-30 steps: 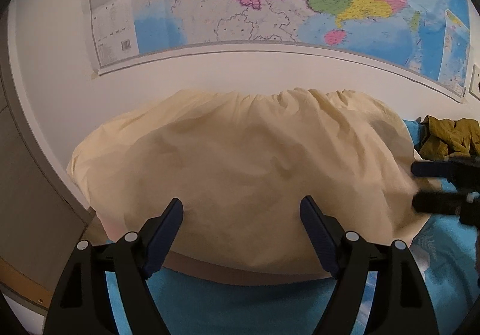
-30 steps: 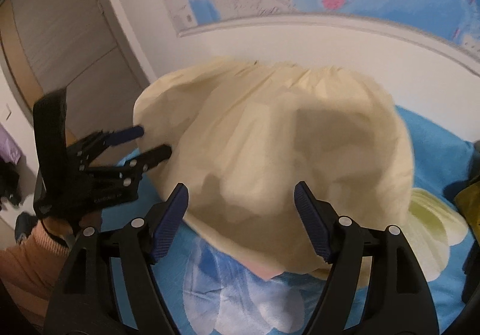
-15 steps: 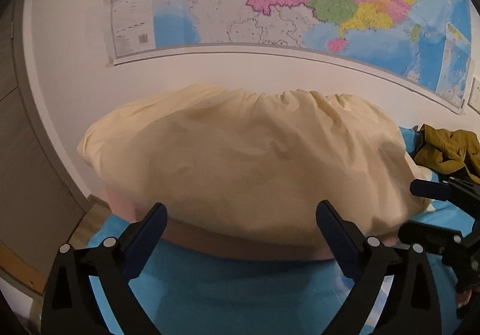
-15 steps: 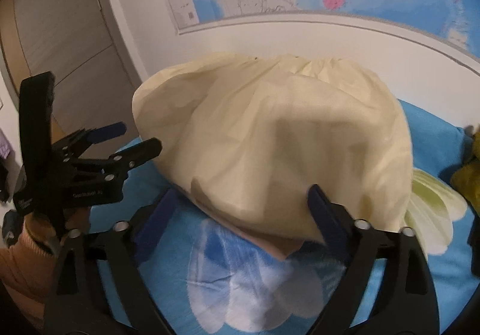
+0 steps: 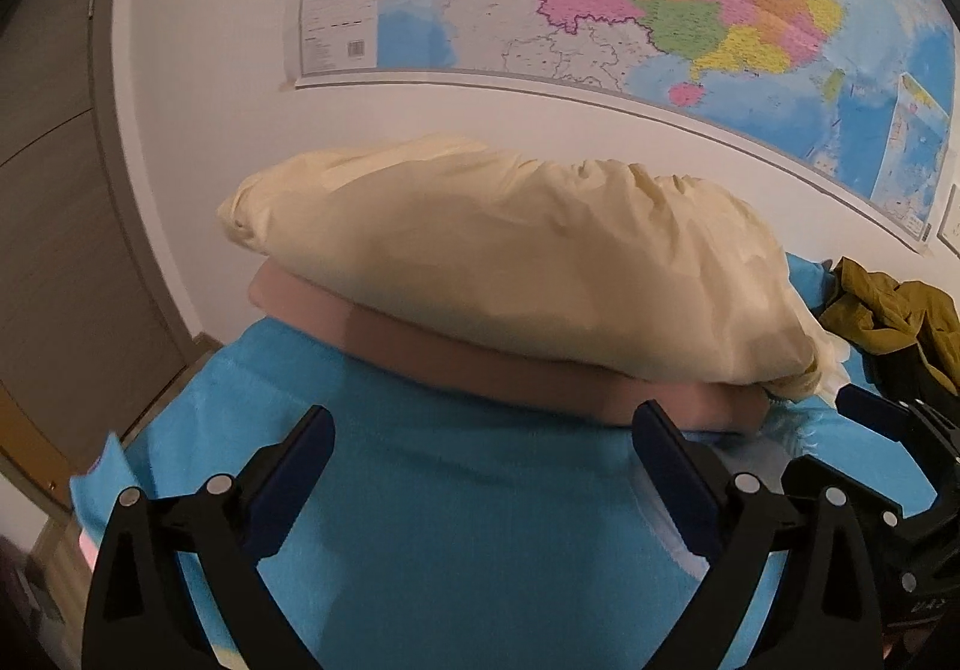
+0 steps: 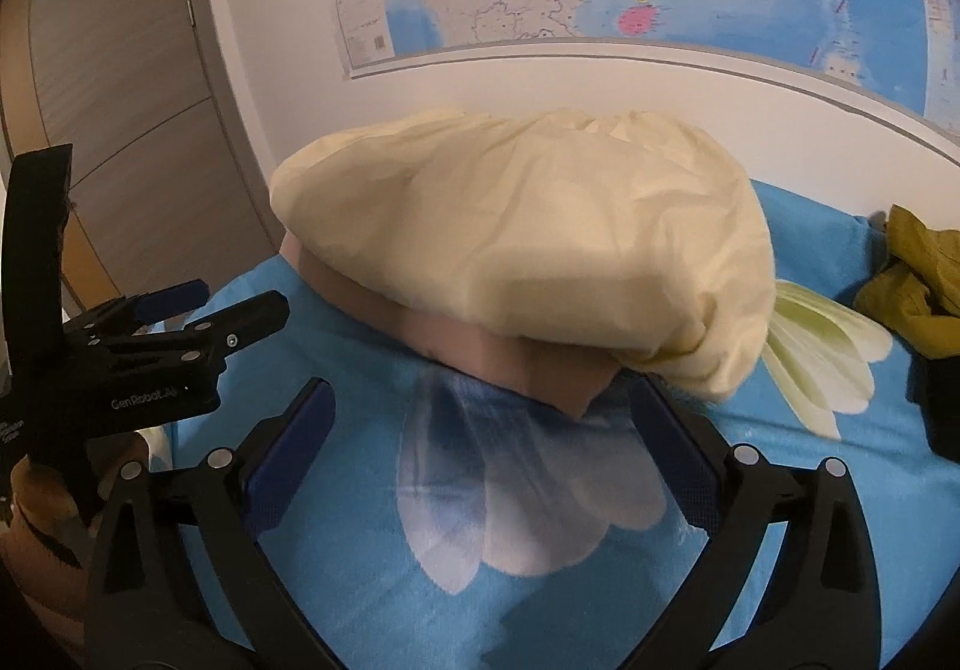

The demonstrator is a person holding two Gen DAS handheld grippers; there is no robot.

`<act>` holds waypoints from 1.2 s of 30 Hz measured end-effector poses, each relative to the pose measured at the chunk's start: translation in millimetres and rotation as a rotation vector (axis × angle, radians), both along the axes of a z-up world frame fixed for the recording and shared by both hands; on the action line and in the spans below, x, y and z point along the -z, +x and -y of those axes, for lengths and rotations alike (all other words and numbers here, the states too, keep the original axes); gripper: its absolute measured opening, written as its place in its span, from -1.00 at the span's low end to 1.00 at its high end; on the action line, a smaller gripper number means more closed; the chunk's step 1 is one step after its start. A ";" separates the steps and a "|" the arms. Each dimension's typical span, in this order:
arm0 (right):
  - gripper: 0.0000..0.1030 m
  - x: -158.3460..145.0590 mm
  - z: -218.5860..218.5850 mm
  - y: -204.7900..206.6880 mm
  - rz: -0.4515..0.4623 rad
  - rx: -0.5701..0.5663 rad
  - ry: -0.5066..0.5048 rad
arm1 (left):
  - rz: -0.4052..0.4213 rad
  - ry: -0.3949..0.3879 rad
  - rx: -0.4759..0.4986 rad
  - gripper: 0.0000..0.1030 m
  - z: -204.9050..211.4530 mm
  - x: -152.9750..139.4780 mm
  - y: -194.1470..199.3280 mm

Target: Fold large clothes

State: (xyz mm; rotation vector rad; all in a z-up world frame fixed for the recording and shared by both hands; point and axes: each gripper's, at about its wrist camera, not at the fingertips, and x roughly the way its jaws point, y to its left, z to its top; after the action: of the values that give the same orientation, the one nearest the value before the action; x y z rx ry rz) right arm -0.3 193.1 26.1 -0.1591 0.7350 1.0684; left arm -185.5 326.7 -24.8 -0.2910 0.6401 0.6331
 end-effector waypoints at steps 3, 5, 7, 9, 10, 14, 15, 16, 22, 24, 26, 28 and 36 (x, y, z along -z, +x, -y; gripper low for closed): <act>0.89 -2.8 6.3 -3.8 0.000 0.009 0.012 | 0.000 -0.011 -0.004 0.87 4.9 -0.5 -2.2; 0.89 -4.8 11.0 -7.3 0.011 0.015 0.016 | 0.002 -0.014 -0.011 0.87 8.7 -1.4 -5.0; 0.89 -6.0 16.3 -11.5 0.019 0.018 0.016 | 0.002 -0.013 -0.013 0.87 13.2 -2.1 -6.5; 0.89 -6.2 19.0 -12.3 0.020 0.021 0.018 | 0.001 -0.017 -0.009 0.87 15.7 -2.6 -6.7; 0.89 -6.1 19.9 -12.7 0.020 0.020 0.015 | 0.001 -0.014 -0.008 0.87 17.7 -2.8 -7.2; 0.89 -6.6 22.3 -13.5 0.022 0.022 0.015 | 0.005 -0.020 -0.005 0.87 23.5 -3.4 -9.1; 0.89 -6.9 22.9 -13.9 0.024 0.024 0.016 | 0.006 -0.022 -0.005 0.86 24.9 -3.7 -9.5; 0.89 -7.1 23.7 -14.8 0.024 0.024 0.018 | 0.006 -0.022 -0.003 0.86 25.3 -4.0 -9.0; 0.89 -8.1 25.8 -19.2 0.030 0.030 0.019 | 0.005 0.004 -0.012 0.86 33.9 -6.0 -11.3; 0.89 -8.5 25.3 -19.6 0.029 0.029 0.021 | 0.003 0.005 -0.013 0.86 34.2 -6.5 -11.2; 0.89 -8.8 25.8 -20.2 0.028 0.033 0.019 | 0.003 0.006 -0.012 0.87 34.3 -6.8 -11.4; 0.89 -8.8 26.4 -20.3 0.024 0.032 0.018 | 0.003 0.006 -0.015 0.87 34.1 -7.0 -11.7; 0.89 -8.8 28.3 -21.8 0.024 0.033 0.020 | 0.002 0.017 -0.009 0.87 37.4 -7.4 -12.0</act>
State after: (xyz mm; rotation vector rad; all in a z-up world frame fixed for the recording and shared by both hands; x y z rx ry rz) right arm -22.1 164.8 34.9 -0.1422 0.7033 1.0405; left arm -197.6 289.3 -17.5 -0.2790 0.6315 0.6462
